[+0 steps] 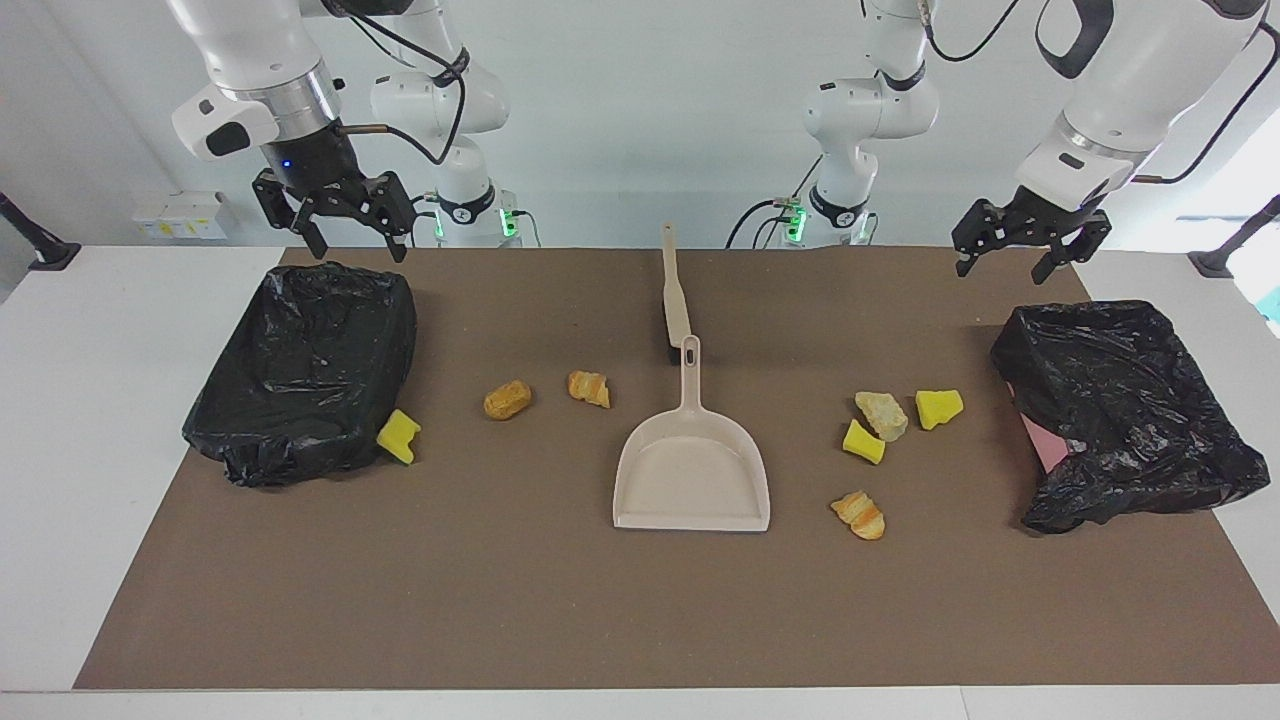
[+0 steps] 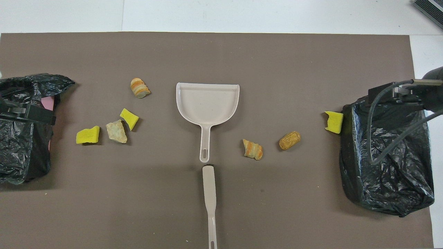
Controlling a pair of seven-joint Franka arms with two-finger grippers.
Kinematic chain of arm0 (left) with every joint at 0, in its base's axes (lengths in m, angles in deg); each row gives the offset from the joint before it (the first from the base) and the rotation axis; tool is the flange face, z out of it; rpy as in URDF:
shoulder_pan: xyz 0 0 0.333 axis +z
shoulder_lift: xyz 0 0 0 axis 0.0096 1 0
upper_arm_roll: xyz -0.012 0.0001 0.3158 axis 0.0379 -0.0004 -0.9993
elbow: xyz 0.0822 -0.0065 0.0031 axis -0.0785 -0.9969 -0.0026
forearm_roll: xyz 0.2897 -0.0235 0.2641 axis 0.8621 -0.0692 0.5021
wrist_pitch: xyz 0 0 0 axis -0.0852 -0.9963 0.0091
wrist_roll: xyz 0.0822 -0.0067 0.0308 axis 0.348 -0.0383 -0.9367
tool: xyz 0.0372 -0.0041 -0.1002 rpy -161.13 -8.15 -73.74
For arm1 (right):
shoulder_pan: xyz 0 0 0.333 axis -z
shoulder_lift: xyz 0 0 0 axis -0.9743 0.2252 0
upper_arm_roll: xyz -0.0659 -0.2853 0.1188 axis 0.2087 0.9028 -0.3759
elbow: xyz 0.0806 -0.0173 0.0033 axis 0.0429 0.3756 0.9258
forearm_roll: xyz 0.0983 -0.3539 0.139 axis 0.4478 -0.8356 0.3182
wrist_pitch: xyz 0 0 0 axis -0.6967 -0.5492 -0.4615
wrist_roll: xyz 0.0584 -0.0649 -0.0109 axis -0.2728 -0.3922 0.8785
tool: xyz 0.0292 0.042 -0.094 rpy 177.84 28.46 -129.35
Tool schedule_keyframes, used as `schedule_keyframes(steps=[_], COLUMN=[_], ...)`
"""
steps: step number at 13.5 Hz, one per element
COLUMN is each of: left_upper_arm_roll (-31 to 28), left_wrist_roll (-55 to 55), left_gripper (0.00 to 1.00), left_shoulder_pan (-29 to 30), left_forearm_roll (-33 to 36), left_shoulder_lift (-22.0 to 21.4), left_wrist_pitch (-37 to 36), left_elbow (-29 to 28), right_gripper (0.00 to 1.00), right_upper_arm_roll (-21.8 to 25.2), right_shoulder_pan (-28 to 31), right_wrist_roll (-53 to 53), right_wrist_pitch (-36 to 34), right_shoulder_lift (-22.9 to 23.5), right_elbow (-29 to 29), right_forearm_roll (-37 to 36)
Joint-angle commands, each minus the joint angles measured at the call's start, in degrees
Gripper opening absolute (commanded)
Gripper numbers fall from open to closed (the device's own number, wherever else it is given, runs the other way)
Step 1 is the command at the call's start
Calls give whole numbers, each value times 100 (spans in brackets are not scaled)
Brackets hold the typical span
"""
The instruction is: Sweep and dump trash in bin
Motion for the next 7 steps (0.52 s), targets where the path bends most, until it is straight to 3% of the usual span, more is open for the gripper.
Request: schedule_keyframes(steps=[1, 7], left_upper_arm_roll=[-44, -44], left_wrist_roll=[15, -12], left_gripper=[100, 100], left_shoulder_pan=[-271, -965], left_forearm_roll=[-8, -8], left_shoulder_lift=[-153, -328], left_wrist_pitch=[279, 964], left_elbow=[-368, -1114], right_gripper=[100, 100], right_upper_arm_roll=[28, 28], right_shoulder_pan=[10, 1], right_wrist_roll=[129, 85], right_wrist_pitch=[-107, -10], right_shoulder_lift=[20, 12], right_elbow=[-55, -20], right_forearm_roll=[63, 89])
